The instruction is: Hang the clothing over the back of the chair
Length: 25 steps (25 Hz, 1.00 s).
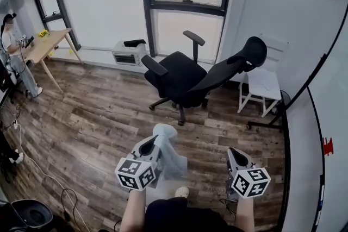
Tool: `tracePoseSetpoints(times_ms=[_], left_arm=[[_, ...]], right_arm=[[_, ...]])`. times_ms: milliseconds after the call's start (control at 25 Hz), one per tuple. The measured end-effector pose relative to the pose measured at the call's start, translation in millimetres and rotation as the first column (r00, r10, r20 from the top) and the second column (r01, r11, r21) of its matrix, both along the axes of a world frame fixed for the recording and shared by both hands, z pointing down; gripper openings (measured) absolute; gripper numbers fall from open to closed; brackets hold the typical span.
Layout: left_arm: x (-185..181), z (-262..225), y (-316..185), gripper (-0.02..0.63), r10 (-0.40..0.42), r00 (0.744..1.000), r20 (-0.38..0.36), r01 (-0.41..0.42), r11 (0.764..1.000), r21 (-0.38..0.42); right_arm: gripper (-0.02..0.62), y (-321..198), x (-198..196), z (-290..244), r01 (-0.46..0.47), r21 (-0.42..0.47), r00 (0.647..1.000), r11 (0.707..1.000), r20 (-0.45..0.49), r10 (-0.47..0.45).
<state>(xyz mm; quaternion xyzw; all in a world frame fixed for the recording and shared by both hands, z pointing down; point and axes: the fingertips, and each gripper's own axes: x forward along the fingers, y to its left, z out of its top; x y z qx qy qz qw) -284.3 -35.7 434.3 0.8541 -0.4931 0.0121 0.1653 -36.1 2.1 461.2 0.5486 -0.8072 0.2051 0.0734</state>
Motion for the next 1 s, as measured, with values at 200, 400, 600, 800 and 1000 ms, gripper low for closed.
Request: tracePoseSetpoints(times_ms=[200,400,600,800,1000], left_arm=[[5.6,0.2,-33.7,0.008,0.026,1.0,0.0,-0.026,1.0,0.009],[8.0,3.7,-44.7,0.008,0.043,0.999,0.005,-0.043,0.999,-0.002],[-5.7,11.3,-40.1,0.008,0.021,1.0,0.003,-0.021,1.0,-0.021],[-16.3,17.2,-44.5,0.008,-0.008,1.0,0.009,0.008,0.999,-0.034],[-14.5,13.3,-66.0,0.008,-0.024,1.0,0.006,0.025,0.999,-0.028]], right_arm=[[0.0,-28.4,6.9,-0.2,-0.034,0.006,0.999,0.999,0.006,0.034],[0.0,-36.1,7.4,6.4,-0.044,-0.017,0.999,0.999,0.007,0.045],[0.0,-34.3,-1.5,16.0,-0.032,-0.042,0.999,0.999,0.005,0.032],[0.0,-43.6,-12.9,22.2,0.006,-0.051,1.0,0.999,0.004,-0.006],[0.0,-68.1,-6.5,21.0,0.004,-0.051,1.0,0.999,0.009,-0.004]])
